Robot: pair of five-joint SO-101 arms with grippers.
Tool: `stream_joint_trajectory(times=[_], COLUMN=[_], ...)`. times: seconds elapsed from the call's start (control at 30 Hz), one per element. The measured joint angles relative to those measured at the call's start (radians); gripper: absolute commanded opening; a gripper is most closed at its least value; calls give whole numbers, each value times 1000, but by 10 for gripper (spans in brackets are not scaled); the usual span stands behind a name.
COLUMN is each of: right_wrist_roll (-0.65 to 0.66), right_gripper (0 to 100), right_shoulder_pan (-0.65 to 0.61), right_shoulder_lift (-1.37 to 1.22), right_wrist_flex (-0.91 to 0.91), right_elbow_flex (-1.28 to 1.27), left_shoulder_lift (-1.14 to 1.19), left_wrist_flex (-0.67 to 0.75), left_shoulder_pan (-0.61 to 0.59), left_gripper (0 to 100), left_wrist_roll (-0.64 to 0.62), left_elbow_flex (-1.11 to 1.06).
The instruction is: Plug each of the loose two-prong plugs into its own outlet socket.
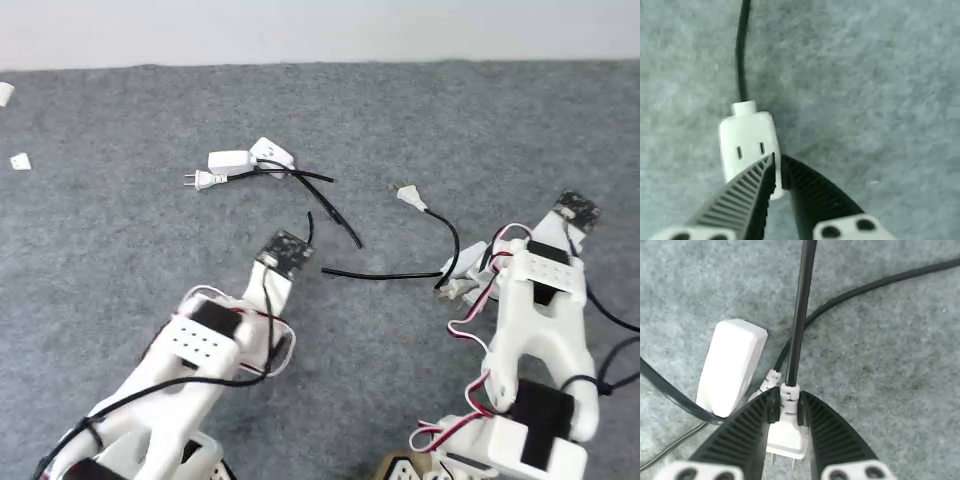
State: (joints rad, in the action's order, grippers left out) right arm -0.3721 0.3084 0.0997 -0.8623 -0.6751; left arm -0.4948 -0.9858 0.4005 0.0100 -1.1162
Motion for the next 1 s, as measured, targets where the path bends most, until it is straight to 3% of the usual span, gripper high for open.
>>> stream_joint_trajectory(times=[0.23, 0.4, 0.6, 0.73, 0.87, 1.0], right_wrist_roll=[3, 3, 3, 5, 5, 17], right_gripper=[8, 8, 8, 8, 8, 8], right_shoulder_pan=[0, 0, 0, 0, 0, 0], right_shoulder_lift=[0, 0, 0, 0, 0, 0], right_wrist_flex=[0, 0, 0, 0, 0, 0], right_elbow_flex=[0, 0, 0, 0, 0, -3], left_shoulder_lift=[21, 21, 17, -83, -258, -350], left_wrist_flex=[-20, -68, -77, -92, -115, -123], left_shoulder_pan=[77, 20, -41, -49, -69, -132], left_gripper=[36, 153, 128, 161, 293, 270], left_wrist_roll=[-32, 17, 77, 133, 147, 147], left_elbow_flex=[-11, 38, 46, 44, -5, -52])
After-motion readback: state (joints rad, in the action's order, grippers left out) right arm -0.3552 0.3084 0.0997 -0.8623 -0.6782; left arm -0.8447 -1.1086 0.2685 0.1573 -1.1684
